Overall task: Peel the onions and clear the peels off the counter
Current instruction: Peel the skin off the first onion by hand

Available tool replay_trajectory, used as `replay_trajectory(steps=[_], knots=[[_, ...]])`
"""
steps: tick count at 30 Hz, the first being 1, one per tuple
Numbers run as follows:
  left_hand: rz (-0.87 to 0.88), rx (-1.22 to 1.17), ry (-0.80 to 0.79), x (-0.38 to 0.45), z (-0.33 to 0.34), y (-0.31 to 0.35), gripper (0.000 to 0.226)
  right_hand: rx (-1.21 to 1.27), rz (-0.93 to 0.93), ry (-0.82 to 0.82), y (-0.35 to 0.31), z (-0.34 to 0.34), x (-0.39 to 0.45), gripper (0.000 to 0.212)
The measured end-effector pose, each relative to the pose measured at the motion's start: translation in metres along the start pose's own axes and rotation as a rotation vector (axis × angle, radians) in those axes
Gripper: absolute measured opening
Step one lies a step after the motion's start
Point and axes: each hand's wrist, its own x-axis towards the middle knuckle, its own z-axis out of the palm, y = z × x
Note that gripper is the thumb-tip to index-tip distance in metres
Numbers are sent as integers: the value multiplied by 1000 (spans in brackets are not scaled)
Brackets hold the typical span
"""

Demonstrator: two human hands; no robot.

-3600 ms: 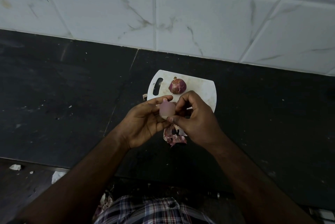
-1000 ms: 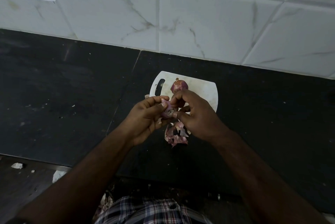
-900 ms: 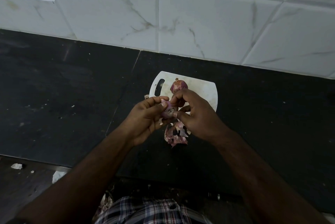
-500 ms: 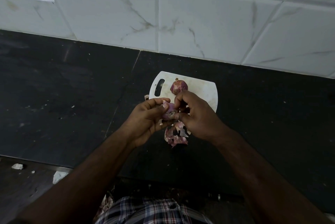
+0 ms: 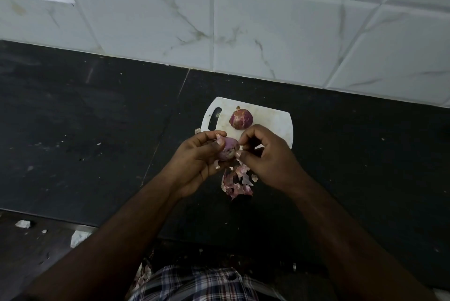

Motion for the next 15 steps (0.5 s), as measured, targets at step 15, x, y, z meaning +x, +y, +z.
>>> replay_trajectory(steps=[15], knots=[[-38, -66, 21, 2, -3, -4, 38, 26, 110, 127, 8, -4, -5, 20]])
